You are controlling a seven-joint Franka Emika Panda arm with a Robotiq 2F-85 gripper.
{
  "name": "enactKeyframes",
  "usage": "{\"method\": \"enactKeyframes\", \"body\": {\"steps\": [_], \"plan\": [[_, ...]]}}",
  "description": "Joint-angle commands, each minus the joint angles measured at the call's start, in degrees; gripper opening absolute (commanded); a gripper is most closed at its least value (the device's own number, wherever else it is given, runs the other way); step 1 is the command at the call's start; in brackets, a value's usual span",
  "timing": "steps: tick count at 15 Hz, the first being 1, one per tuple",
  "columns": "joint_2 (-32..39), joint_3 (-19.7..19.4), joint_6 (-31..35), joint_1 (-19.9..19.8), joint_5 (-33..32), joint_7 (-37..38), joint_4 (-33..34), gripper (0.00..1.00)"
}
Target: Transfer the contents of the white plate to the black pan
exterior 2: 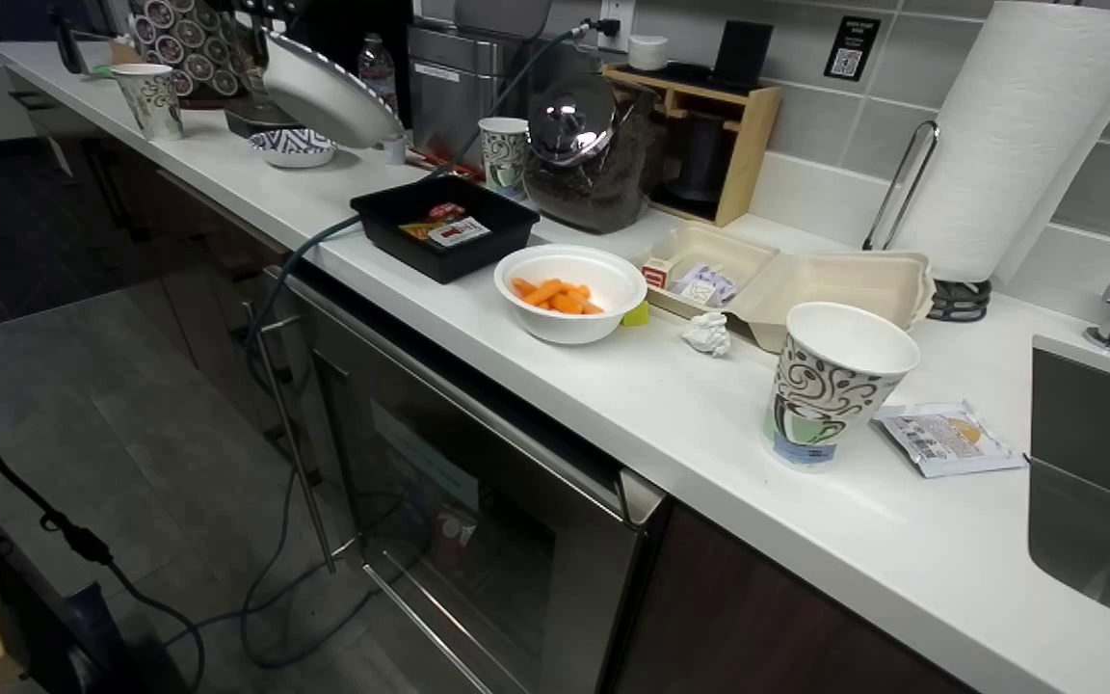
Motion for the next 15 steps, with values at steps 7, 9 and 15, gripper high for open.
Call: {"method": "enactKeyframes", "body": {"steps": [7,9,15], "plan": [[9.2,7.4,-14.2,4.3,-1.9,35.4,13.5,0.01],[11.1,7.2,-14.5,5.3,-1.5,42.6,13.7,0.01],[14.7,6.5,-6.7,7.7,-6.7,50.9,9.6,0.01]]}}
